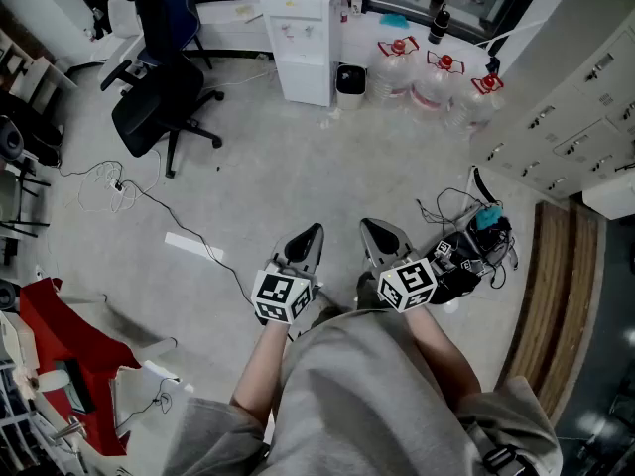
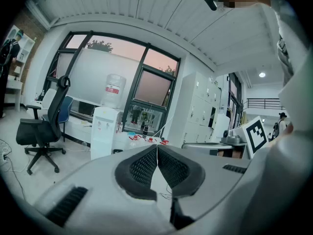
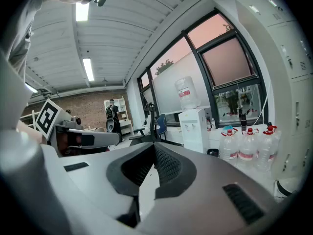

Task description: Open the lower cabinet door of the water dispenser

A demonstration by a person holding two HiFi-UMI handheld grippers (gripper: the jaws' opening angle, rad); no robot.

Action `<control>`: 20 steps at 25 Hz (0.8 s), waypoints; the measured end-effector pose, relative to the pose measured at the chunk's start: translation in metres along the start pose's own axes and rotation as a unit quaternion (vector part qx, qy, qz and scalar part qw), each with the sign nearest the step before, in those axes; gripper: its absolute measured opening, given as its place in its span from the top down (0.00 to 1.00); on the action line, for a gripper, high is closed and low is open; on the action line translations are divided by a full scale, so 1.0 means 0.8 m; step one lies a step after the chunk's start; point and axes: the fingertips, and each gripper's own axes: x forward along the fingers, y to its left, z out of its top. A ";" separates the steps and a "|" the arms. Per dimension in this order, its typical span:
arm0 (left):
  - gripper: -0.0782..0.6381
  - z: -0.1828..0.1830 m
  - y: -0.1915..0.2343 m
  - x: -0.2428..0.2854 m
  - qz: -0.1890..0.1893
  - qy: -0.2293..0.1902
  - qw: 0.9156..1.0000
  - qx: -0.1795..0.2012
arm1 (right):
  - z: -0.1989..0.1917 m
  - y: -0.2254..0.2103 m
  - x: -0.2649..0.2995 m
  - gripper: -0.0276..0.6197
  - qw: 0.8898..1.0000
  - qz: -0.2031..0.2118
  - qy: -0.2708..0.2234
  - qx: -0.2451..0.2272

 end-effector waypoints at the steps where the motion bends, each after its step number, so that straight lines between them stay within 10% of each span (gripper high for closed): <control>1: 0.87 -0.001 0.004 -0.007 0.002 0.000 1.000 -0.002 | -0.001 0.008 0.002 0.94 1.000 0.001 -0.001 -0.001; 20: 0.87 -0.010 0.056 -0.064 0.025 -0.013 0.999 -0.025 | -0.020 0.060 0.029 0.94 1.000 -0.003 0.011 0.010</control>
